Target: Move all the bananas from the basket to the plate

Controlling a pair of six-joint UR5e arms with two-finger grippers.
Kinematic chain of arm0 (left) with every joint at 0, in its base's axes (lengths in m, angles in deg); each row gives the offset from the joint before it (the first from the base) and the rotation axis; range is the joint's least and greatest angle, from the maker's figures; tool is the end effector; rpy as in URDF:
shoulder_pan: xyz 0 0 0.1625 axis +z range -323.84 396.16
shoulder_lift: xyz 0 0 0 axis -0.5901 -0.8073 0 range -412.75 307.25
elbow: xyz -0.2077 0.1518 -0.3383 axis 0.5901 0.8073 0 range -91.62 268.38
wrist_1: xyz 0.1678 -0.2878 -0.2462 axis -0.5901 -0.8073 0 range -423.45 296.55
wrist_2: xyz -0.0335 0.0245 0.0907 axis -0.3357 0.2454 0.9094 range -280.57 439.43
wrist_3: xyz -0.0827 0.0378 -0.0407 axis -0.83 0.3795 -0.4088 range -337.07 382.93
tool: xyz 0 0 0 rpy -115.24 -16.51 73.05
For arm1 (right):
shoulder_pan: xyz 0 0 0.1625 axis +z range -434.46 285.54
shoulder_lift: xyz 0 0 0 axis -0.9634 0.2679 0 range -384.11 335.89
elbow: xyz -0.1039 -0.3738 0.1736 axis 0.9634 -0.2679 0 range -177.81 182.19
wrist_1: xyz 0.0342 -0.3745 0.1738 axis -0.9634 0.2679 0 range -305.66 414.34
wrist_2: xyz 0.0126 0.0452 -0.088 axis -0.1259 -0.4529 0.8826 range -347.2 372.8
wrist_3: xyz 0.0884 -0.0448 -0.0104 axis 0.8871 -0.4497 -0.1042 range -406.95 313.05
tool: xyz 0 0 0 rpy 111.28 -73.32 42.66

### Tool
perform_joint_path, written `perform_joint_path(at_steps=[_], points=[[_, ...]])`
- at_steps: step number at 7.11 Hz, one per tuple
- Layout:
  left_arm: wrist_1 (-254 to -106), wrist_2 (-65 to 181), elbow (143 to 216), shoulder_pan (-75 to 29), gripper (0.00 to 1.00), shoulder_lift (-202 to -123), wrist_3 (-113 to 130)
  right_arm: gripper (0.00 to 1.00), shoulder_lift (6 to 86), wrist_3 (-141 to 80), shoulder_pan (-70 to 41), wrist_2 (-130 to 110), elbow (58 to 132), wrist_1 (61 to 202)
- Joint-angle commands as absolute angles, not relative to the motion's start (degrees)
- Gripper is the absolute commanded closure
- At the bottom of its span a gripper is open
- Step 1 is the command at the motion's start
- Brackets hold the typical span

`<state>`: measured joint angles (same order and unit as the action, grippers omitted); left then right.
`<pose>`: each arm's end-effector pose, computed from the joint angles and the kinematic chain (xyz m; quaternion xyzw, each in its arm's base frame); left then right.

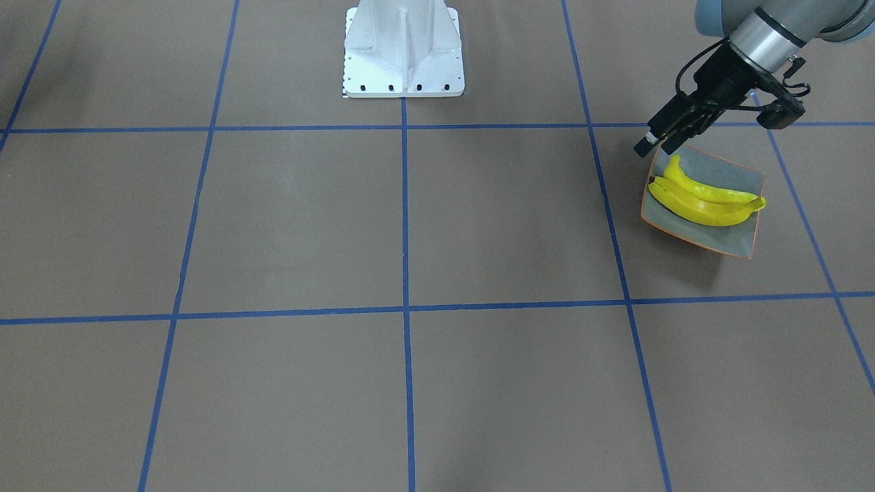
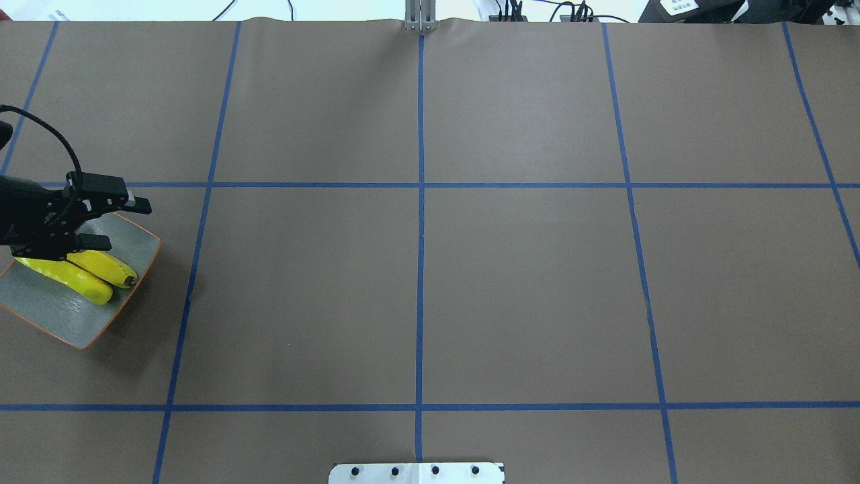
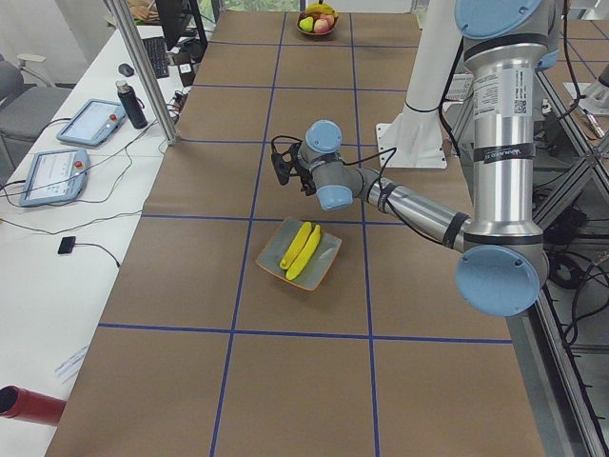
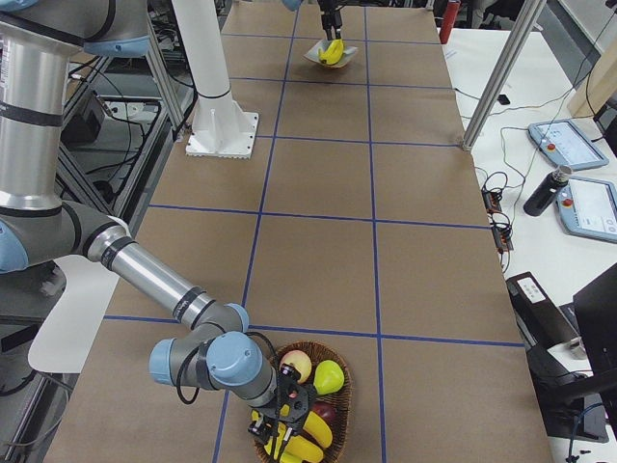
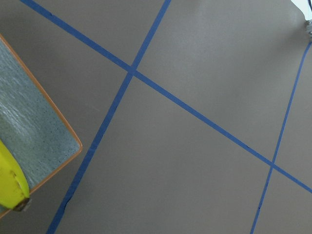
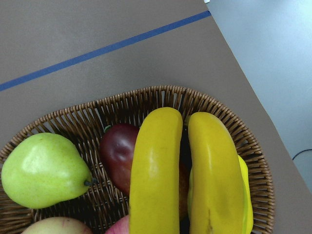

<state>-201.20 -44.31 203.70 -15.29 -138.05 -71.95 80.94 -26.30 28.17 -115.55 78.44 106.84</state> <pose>0.2169 -0.3975 0.3857 -0.0080 0.5889 -0.2299 0.7748 0.1450 -0.3198 0.8241 0.0485 -0.3317 0.2458 0.9095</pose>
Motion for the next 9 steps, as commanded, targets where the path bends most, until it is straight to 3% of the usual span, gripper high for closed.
perform_joint_path(at_steps=[1, 4, 9], points=[[-201.26, -44.23, 203.78, -15.34, 0.00, -138.00, -71.64, 0.05, 80.84, -24.64, 25.84, -115.17, 78.39, 106.37], [-201.17, -44.23, 203.78, -15.25, 0.00, -138.26, -71.55, 0.05, 80.92, -23.75, 23.11, -112.00, 78.22, 104.44], [-201.17, -44.14, 203.69, -15.34, 0.00, -138.44, -70.77, 0.20, 81.01, -23.75, 21.70, -111.91, 77.69, 103.91]])
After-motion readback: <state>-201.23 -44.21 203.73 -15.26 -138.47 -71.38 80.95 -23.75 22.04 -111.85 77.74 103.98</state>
